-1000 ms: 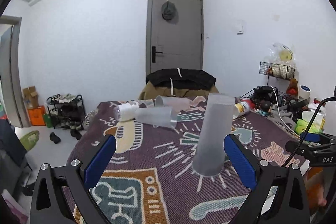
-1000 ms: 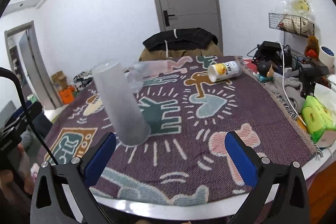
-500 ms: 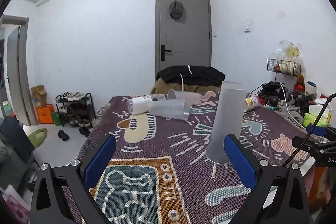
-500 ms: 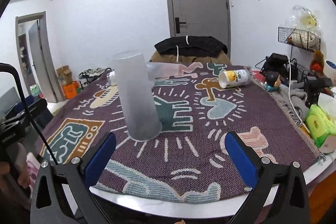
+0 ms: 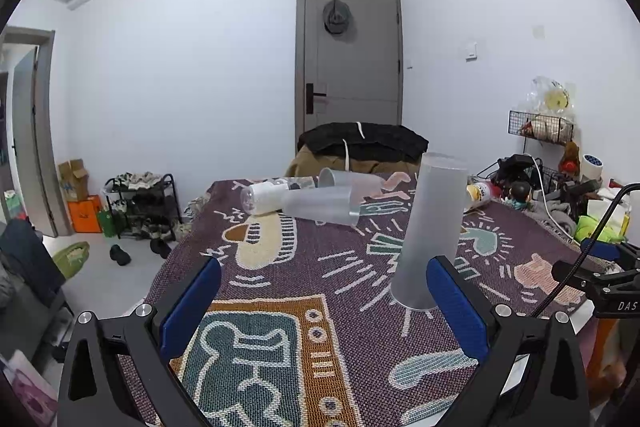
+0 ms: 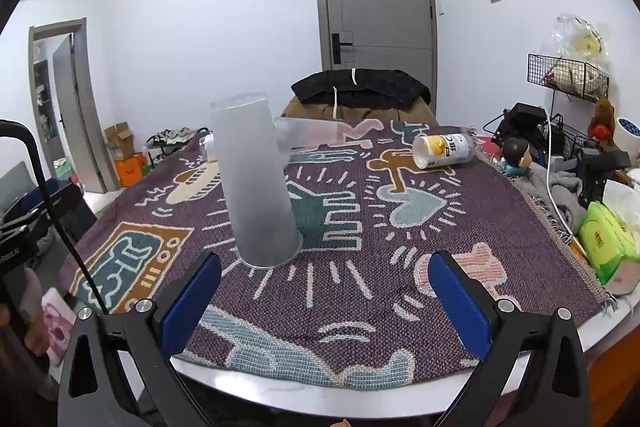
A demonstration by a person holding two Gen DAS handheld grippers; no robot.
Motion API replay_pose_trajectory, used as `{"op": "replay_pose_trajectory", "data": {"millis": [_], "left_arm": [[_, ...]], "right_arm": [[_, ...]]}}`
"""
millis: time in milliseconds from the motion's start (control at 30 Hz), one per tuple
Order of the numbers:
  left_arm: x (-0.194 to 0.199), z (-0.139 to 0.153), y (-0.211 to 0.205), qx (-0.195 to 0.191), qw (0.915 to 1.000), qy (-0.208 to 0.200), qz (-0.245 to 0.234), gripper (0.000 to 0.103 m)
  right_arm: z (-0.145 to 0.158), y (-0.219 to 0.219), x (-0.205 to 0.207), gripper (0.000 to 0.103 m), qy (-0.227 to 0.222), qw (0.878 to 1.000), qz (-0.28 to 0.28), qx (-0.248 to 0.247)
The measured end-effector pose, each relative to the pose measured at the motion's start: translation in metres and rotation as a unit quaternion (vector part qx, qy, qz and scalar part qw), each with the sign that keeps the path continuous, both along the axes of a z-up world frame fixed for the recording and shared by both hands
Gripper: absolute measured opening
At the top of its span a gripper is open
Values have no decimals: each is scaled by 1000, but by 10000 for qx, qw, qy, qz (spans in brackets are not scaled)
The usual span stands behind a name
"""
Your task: Flip cup upside down
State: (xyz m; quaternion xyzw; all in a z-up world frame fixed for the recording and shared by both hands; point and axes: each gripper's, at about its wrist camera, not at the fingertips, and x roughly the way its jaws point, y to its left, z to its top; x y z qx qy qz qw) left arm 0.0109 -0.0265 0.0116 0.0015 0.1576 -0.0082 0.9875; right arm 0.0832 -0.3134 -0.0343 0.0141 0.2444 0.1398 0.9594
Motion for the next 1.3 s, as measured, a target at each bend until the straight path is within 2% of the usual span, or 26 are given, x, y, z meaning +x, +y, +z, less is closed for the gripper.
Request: {"op": "replay_pose_trajectory", "data": {"millis": [1300], "left_arm": [[-3,-3,1,-33,10000,44,-23,103]], "right_arm": [[-4,3,2,103,19,10000,31,-29]]}}
